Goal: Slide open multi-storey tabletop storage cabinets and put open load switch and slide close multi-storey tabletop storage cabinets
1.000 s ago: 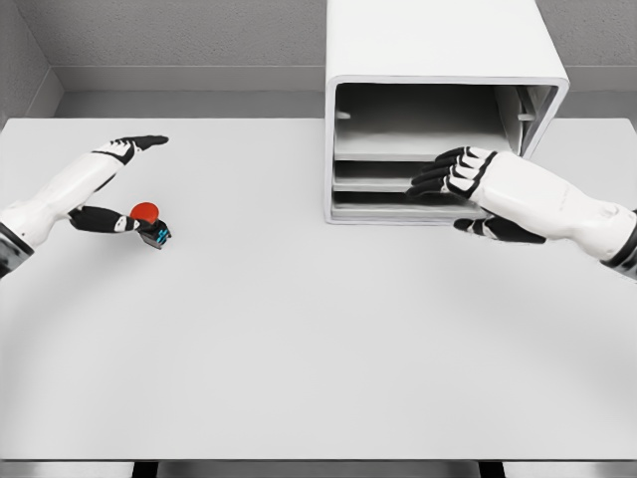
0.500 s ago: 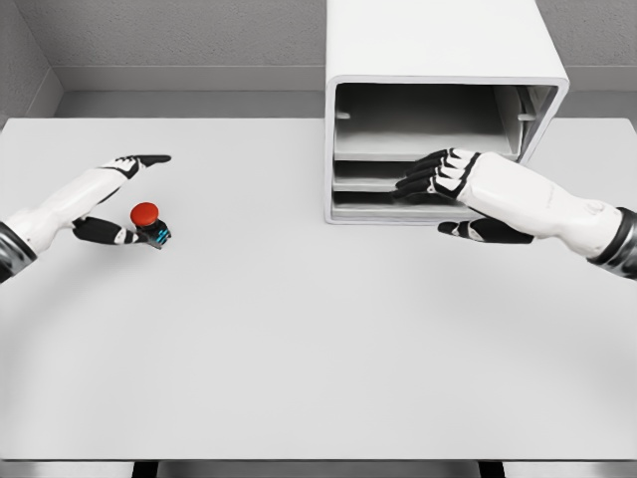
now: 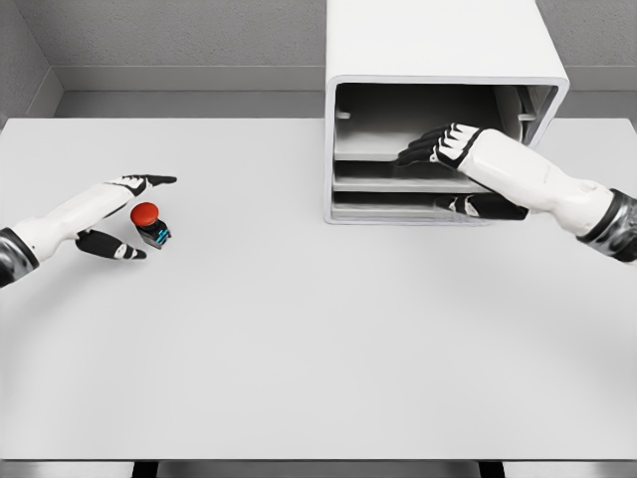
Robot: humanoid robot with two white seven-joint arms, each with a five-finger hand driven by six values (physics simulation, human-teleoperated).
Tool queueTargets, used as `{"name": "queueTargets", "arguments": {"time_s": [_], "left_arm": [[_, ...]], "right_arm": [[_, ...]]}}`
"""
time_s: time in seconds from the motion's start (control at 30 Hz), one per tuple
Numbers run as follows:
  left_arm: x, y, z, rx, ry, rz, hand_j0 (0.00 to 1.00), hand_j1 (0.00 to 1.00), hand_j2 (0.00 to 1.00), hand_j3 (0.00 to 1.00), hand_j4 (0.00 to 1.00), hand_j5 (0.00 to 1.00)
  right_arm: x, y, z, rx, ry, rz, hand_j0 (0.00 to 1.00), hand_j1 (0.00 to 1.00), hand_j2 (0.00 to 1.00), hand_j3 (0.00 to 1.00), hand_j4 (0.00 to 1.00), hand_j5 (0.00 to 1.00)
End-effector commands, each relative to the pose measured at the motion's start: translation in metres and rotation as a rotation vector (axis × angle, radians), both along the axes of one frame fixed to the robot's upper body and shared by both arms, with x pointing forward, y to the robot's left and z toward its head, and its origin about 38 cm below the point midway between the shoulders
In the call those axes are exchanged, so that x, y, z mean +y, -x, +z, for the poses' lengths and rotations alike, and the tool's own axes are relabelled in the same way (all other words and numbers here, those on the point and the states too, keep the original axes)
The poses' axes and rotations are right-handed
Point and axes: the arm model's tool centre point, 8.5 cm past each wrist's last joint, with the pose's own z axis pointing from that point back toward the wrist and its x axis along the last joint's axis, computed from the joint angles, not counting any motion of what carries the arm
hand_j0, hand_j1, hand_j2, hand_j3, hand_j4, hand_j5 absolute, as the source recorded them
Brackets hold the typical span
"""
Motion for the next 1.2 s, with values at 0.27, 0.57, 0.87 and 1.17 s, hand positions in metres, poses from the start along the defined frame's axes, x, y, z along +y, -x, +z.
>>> {"name": "queueTargets", "arguments": {"time_s": [0.27, 0.57, 0.87, 1.17], "left_arm": [[0.001, -0.006, 0.008, 0.019, -0.089, -0.059, 1.00, 1.00, 1.00, 1.00, 1.00, 1.00], [0.001, -0.013, 0.004, 0.040, -0.096, -0.055, 1.00, 1.00, 1.00, 1.00, 1.00, 1.00], [-0.005, -0.015, 0.005, 0.035, -0.101, -0.069, 0.95, 0.95, 0.95, 0.95, 0.95, 0.95], [-0.004, -0.016, 0.008, 0.042, -0.135, -0.084, 0.96, 0.96, 0.96, 0.96, 0.96, 0.96]], "right_arm": [[0.002, -0.017, -0.019, 0.048, -0.049, -0.041, 0.81, 0.81, 0.81, 0.81, 0.81, 0.81], [0.012, -0.031, -0.032, 0.089, -0.023, -0.045, 0.81, 0.81, 0.81, 0.81, 0.81, 0.81], [0.008, -0.035, -0.037, 0.106, -0.012, -0.059, 0.81, 0.81, 0.81, 0.81, 0.81, 0.81], [0.010, -0.035, -0.045, 0.116, 0.003, -0.061, 0.81, 0.81, 0.81, 0.81, 0.81, 0.81]]}}
